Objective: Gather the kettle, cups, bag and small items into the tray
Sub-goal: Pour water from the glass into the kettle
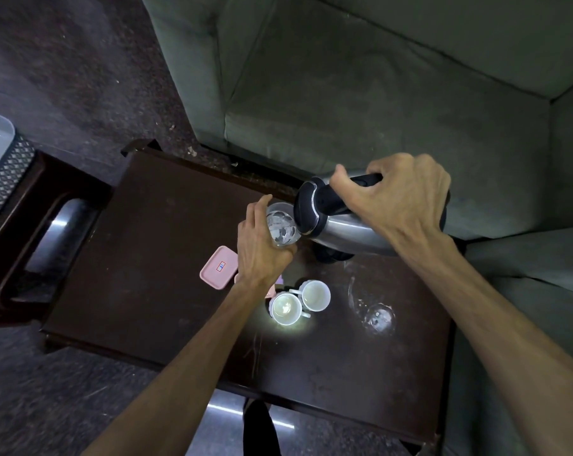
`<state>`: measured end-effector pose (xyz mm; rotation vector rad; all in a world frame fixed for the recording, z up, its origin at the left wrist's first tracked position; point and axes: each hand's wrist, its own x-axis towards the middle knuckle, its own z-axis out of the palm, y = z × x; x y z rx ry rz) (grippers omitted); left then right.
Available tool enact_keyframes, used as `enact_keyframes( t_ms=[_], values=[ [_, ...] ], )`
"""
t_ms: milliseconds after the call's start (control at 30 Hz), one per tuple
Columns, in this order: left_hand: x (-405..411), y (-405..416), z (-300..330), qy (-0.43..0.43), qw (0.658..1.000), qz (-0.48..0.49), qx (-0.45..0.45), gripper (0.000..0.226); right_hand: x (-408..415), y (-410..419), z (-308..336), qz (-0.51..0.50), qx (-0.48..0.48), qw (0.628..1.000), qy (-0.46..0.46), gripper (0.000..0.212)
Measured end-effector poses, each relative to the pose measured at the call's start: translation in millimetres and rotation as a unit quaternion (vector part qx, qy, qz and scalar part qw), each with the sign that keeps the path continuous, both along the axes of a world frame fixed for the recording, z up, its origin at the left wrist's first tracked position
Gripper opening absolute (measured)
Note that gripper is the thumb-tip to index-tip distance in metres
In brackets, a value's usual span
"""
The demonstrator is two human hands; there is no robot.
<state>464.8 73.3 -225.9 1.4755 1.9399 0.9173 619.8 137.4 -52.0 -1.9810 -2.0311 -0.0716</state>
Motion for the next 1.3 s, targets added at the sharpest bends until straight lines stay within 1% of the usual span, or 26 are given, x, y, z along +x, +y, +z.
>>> enact_keyframes(
  t_ms=[800, 1100, 1300],
  values=[
    [13, 7, -7, 0.008, 1.0, -0.022, -0.005, 0.098, 19, 4, 5, -0.002, 0.01, 1.0, -0.011, 0.066],
    [14, 6, -8, 0.008, 0.999, -0.03, -0.008, 0.097, 21, 6, 11, 0.012, 0.03, 0.999, -0.015, 0.062],
    [15, 7, -10, 0.015, 0.999, -0.032, -0.01, 0.096, 22, 6, 9, 0.018, 0.025, 0.999, -0.02, 0.062]
  ],
)
